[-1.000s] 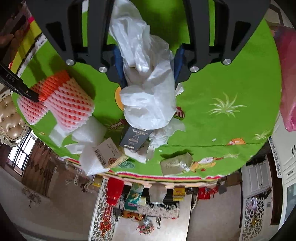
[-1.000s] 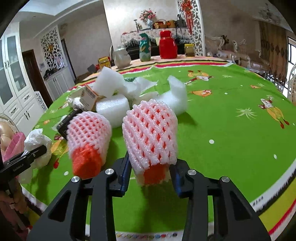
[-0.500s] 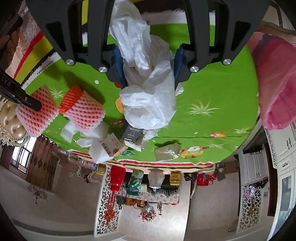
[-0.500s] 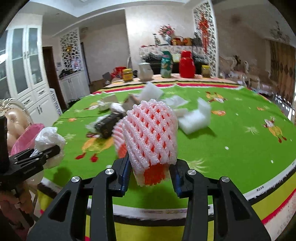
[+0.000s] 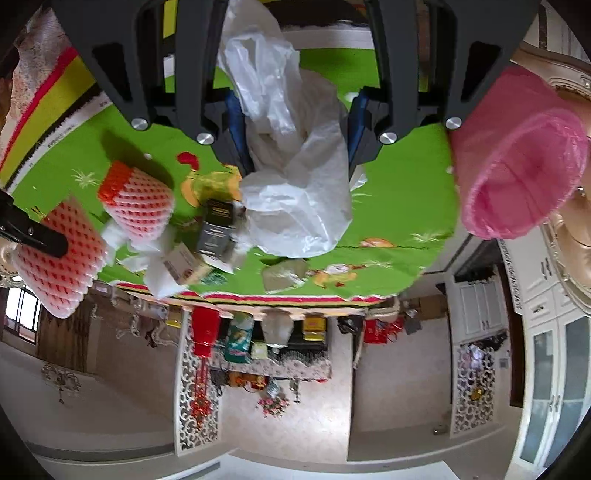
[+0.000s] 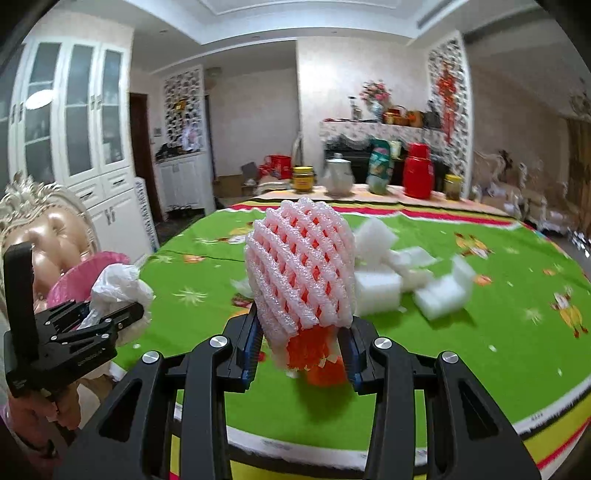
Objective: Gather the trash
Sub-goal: 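Carry the bag and foam net with both tools over the pink bin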
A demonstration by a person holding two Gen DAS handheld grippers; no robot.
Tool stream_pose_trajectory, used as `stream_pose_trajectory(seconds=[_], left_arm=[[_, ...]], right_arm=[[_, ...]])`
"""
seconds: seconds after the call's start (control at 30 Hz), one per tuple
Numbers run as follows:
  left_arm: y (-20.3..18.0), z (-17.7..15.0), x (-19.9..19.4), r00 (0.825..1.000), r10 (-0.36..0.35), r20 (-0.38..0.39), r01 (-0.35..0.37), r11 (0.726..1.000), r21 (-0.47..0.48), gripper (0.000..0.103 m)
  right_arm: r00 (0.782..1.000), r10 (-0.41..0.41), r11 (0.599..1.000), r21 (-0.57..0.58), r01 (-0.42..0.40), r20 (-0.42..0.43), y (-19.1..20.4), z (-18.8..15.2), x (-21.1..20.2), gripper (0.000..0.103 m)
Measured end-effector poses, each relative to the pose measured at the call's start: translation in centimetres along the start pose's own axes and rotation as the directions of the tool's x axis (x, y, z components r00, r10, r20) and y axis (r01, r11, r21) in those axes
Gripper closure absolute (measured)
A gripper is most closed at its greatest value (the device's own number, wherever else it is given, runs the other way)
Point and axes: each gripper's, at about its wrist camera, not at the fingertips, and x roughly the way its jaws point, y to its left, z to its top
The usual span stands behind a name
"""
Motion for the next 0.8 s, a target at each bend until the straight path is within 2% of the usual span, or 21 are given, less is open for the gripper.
stream_pose_trajectory(seconds=[0.2, 0.43, 0.6, 0.8], left_arm=[[4.1, 0.4, -2.0, 0.993, 0.100, 0.059, -0.098, 0.995, -0.033, 0.060], [12.3, 0.6, -4.0, 0.969, 0.239, 0.069, -0.230, 0.966, -0.117, 0.059], [18.4, 0.4, -4.5, 0.955, 0.293, 0.037, -0.284, 0.946, -0.159, 0.059], [23.9, 0.2, -3.0, 0.958, 0.287, -0.004, -0.284, 0.944, -0.171, 0.059]], right_arm=[[0.991, 0.132, 0.989, -0.064, -0.133, -0.019, 4.9, 1.2, 2.9, 0.064], [0.955, 0.283, 0.947, -0.133, -0.292, -0.086, 12.0, 1.8, 7.1, 0.064], [0.913, 0.387, 0.902, -0.155, -0.404, -0.129, 17.1, 2.3, 9.3, 0.064], [0.848, 0.489, 0.838, -0.162, -0.522, -0.202, 23.1, 3.0, 13.1, 0.064]])
